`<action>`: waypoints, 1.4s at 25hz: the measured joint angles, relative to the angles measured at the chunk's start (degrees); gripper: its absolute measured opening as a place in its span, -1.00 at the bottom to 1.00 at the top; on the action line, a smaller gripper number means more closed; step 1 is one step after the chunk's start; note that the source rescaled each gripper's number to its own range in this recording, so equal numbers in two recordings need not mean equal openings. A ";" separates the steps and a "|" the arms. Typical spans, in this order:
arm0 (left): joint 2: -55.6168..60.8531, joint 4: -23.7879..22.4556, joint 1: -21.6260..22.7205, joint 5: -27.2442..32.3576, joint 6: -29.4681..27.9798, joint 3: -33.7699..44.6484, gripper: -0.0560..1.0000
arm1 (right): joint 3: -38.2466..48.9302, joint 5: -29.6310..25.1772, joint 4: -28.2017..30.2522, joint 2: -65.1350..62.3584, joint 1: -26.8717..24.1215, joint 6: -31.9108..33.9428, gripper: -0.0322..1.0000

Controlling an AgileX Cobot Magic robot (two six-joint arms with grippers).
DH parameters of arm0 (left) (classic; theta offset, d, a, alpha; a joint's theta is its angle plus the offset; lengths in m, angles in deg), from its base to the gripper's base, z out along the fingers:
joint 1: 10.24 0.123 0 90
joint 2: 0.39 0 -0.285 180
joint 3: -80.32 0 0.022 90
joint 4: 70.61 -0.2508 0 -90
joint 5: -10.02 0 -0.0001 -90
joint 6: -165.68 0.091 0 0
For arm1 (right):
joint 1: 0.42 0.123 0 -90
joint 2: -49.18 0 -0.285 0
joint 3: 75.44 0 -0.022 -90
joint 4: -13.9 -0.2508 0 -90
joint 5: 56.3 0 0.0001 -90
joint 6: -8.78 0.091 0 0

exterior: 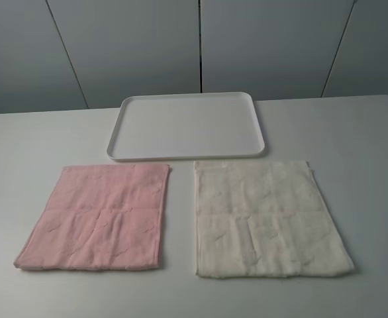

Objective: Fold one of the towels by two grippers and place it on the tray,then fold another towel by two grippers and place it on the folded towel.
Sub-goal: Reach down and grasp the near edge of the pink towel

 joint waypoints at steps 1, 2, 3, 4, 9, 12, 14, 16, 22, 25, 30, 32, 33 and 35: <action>0.00 0.00 0.00 0.00 0.00 0.00 0.99 | 0.00 0.00 0.00 0.00 0.00 0.00 1.00; 0.00 0.00 0.00 0.00 0.00 0.00 0.99 | 0.00 0.00 0.00 0.00 0.00 0.00 1.00; 0.00 0.00 0.00 0.00 0.00 0.00 0.99 | 0.00 0.00 0.00 0.00 0.00 0.00 1.00; 0.00 0.00 0.00 0.00 0.00 0.00 0.99 | 0.00 0.00 0.00 0.00 0.00 0.00 1.00; 0.00 0.00 0.00 0.00 0.00 0.00 0.99 | 0.00 0.00 0.00 0.00 0.00 0.00 1.00; 0.00 0.00 0.00 0.00 0.00 0.00 0.99 | 0.00 0.00 0.00 0.00 0.00 0.00 1.00; 0.00 0.00 0.00 0.00 0.00 0.00 0.99 | 0.00 0.00 0.00 0.00 0.00 0.00 1.00; 0.00 0.00 0.00 0.00 0.00 0.00 0.99 | 0.00 0.00 0.00 0.00 0.00 0.00 1.00; 0.00 0.00 0.00 0.00 0.00 0.00 0.99 | 0.00 0.00 0.00 0.00 0.00 0.00 1.00; 0.00 0.00 0.00 0.00 0.00 0.00 0.99 | 0.00 0.00 0.00 0.00 0.00 0.00 1.00; 0.00 0.00 0.00 0.00 0.00 0.00 0.99 | 0.00 0.00 0.00 0.00 0.00 0.00 1.00; 0.00 0.00 0.00 0.00 0.00 0.00 0.99 | 0.00 0.00 0.00 0.00 0.00 0.00 1.00; 0.00 0.00 0.00 0.00 0.00 0.00 0.99 | 0.00 0.00 0.00 0.00 0.00 0.00 1.00; 0.00 0.00 0.00 0.00 0.00 0.00 0.99 | 0.00 0.00 0.00 0.00 0.00 0.00 1.00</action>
